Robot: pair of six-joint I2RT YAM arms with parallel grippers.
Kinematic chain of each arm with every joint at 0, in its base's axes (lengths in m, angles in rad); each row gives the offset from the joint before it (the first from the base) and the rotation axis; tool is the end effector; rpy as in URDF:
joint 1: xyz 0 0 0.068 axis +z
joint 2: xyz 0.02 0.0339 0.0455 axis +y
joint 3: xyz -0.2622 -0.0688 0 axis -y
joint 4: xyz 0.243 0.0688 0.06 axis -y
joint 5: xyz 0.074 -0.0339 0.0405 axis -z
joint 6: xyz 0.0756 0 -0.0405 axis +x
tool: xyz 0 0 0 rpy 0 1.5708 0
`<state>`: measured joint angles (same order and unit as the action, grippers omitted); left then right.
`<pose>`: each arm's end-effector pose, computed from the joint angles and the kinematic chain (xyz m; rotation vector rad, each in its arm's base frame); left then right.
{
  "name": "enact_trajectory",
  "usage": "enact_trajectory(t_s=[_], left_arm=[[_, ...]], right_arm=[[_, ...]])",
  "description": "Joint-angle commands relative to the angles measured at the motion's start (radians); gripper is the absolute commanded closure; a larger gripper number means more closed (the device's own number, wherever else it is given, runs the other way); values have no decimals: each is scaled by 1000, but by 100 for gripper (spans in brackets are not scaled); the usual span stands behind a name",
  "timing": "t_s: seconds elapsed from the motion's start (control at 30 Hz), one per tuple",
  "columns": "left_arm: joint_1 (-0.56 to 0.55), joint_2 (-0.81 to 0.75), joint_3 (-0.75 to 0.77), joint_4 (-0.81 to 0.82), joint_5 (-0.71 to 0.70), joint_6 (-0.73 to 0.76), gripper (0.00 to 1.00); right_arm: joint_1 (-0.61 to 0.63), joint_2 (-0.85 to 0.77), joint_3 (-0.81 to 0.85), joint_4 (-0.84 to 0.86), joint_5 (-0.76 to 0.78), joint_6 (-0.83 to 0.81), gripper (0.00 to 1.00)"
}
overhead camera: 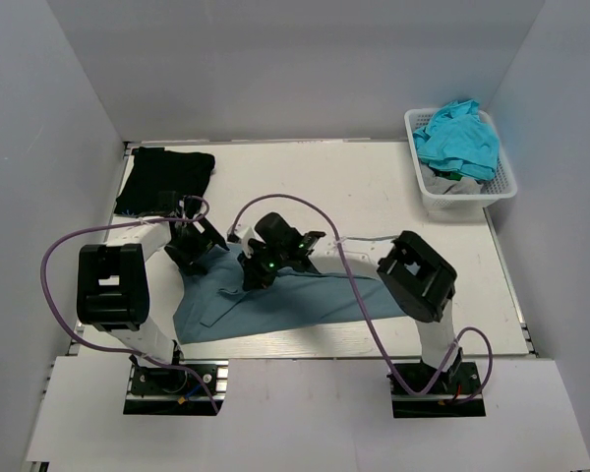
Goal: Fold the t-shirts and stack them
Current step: Fold the other side of the tshirt into a rectangle, then rotate the tshirt 90 degrees
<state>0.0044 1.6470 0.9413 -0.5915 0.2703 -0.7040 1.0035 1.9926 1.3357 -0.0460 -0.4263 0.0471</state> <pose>0.3036 -0.0189 0.1216 -0.9661 2.7709 -0.5132 0.2237 0.4093 0.1595 -1.3197 2.0225 1.0084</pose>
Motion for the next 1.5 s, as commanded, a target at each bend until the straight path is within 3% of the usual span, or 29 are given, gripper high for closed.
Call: enact_trajectory(t_s=[0.0,0.23,0.27,0.33,0.53,0.6,0.7,0.8,1.0,1.17,1.3,1.47], left_arm=[[-4,10,-41,-2,-54,12,0],[-4,-1,-32,-13,-63,12,0],[-4,-1,-32,-13,-63,12,0],[-4,-10,-32,-22,-74,12,0],[-4,-29,-21,-66,-85,31,0],[-13,-49,2,-83,-117,31,0],[-32,-99,57,-146,-146,52,0],[-41,-208,71,-166,-152,99,0],[-84,-328,45,-278,-177,109,0],[-148,-371,-91,-185,-91,42,2],[-227,-288,-153,-137,-74,2,7],[-265,-184,-99,-179,-221,-49,7]], right_arm=[[10,-119,-70,34,-8,-3,100],[18,-319,-309,-9,17,2,100],[18,-330,-319,-44,21,-3,58],[23,-359,-345,-106,26,-3,10],[21,-521,-415,-123,105,59,10],[14,-551,-426,-104,220,132,10],[-22,-592,-412,-139,514,210,10],[-116,-614,-382,-204,627,253,10],[-305,-566,-395,-316,595,348,10],[-466,-496,-434,-324,549,396,10],[-584,-459,-418,-342,538,427,10],[-669,-430,-475,-339,508,442,10]])
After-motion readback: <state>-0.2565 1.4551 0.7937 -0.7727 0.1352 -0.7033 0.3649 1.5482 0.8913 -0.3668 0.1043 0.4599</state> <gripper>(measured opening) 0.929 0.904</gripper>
